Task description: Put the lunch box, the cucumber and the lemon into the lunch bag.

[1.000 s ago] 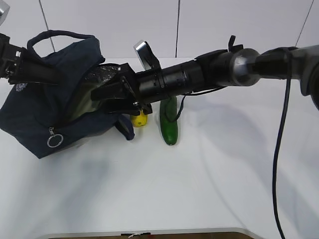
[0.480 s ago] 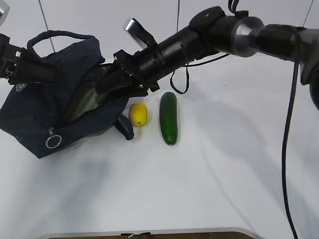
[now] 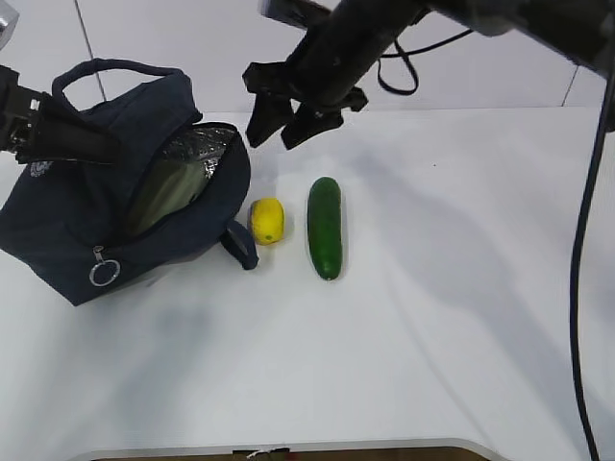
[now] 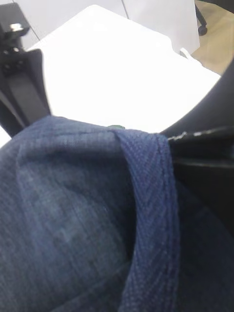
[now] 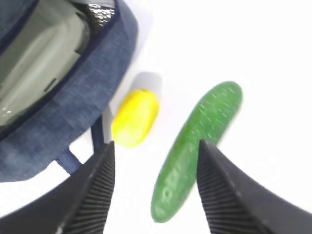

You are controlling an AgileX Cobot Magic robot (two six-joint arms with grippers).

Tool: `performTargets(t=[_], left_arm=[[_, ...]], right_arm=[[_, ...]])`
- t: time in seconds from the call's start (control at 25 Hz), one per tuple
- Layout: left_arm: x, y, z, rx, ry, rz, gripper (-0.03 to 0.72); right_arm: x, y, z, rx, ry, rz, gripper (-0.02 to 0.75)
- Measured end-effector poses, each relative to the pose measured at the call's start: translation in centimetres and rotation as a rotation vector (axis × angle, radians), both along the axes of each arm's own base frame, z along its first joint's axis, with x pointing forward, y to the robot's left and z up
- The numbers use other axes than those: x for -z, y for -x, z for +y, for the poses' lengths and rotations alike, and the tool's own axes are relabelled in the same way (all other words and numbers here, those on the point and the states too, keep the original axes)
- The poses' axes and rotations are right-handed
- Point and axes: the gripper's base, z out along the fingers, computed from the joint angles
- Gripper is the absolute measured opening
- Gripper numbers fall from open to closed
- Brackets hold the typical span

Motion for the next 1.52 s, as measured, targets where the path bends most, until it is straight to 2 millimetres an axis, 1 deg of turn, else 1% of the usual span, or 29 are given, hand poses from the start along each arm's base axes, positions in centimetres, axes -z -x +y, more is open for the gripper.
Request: performTargets(t=[0.04,0.2,0.28,0.36,0.56,0.76,0.92,1.04,1.16,1.28,1.52], left_arm=[[0.0,0.0,0.0,0.0,0.0,0.0,-0.01],[0.0,0.0,0.0,-0.002,-0.003,-0.001,-0.01],[0.0,0.0,0.0,-0.002,-0.003,-0.001,-0.01],[0.0,0.0,0.0,-0.003,-0.004,-0.002,-0.01],[0.0,0.0,0.0,-0.003,-0.004,-0.002,-0.01],[0.0,0.0,0.0,-0.002,-0.003,-0.001,-0.01],[0.0,0.0,0.0,-0.002,-0.003,-0.001,-0.01],[0.1,0.0,0.0,0.002,-0.01,-0.001,-0.01],[0.2,0.1,0.1,0.009,-0.023,0.0,-0.01],[0.2,0.1,0.1,0.014,-0.033,0.001,-0.01],[0.2,0.1,0.1,0.015,-0.035,0.001,-0.01]], right_arm=[[-0.5,0.1,-0.4,0.031,0.058,-0.022,0.43],[-2.8,1.4,-0.7,0.099,0.235,-0.11,0.43],[-3.6,2.0,-0.6,0.123,0.267,-0.124,0.43],[-3.7,2.4,-0.8,0.169,0.288,-0.112,0.43],[-1.8,2.3,-1.4,0.279,0.358,-0.046,0.43],[-0.5,1.8,-1.5,0.35,0.378,-0.012,0.43],[1.3,1.4,-1.3,0.363,0.397,0.025,0.446],[2.7,1.1,-1.1,0.361,0.413,0.048,0.507],[3.1,1.0,-1.1,0.361,0.417,0.054,0.541],[3.5,0.8,-1.0,0.365,0.411,0.048,0.547],[6.0,0.4,-0.8,0.359,0.437,0.083,0.547]])
